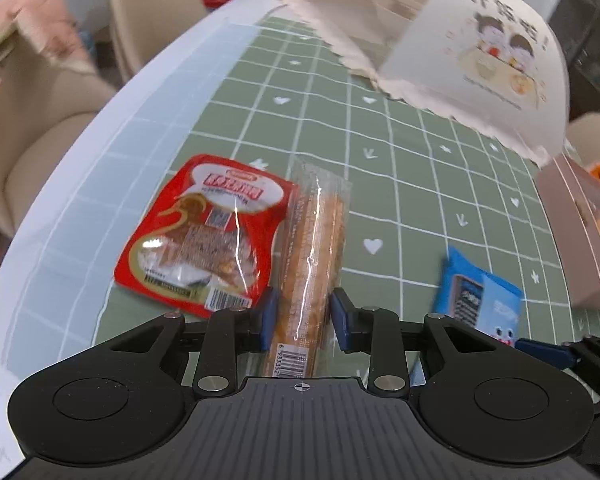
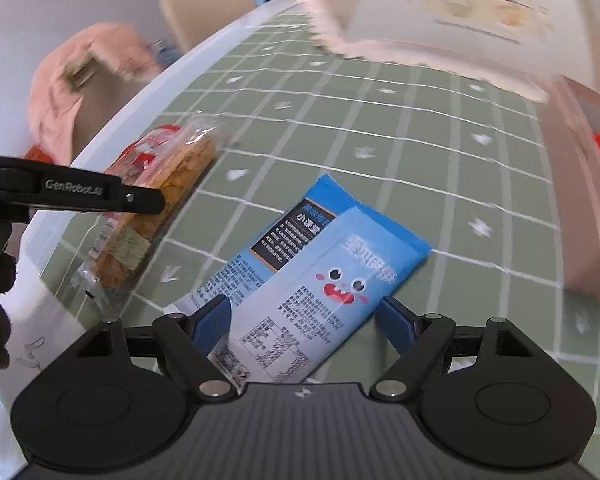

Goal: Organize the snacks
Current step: 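Grasp the blue-and-white packet with the right gripper while the left holds the bread stick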

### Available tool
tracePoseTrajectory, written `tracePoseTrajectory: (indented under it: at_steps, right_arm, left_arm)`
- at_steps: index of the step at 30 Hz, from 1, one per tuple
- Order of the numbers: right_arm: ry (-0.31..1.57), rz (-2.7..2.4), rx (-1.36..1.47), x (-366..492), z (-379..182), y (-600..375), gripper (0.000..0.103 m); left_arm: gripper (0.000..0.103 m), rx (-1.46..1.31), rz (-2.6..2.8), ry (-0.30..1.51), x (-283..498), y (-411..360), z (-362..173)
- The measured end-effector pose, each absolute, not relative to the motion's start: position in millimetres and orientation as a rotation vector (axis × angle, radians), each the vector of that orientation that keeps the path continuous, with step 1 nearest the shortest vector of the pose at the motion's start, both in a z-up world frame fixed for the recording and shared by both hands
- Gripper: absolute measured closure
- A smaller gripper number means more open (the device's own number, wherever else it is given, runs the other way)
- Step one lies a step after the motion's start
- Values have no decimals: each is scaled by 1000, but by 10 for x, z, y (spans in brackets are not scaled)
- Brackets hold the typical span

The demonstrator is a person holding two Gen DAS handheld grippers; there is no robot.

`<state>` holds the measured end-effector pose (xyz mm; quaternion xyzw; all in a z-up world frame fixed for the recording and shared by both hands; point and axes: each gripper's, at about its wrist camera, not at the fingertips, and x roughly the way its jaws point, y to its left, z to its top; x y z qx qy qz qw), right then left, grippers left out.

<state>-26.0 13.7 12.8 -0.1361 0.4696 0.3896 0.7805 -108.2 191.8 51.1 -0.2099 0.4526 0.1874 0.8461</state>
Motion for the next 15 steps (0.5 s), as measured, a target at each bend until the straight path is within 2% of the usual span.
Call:
tracePoseTrajectory:
  at_steps: [4,8,15]
  right_arm:
    - [998,939,-360,-238,112,237,21]
    - [984,1030,-401,-113,82,205,16]
    - [940,961,-472,71,95,190,12]
  left_arm:
    - [68,-478,438,943,-1136,1935,511]
    - [67,-476,462,946,-1162,1887,513]
    - [64,-550,405,947,-1218,2007,421]
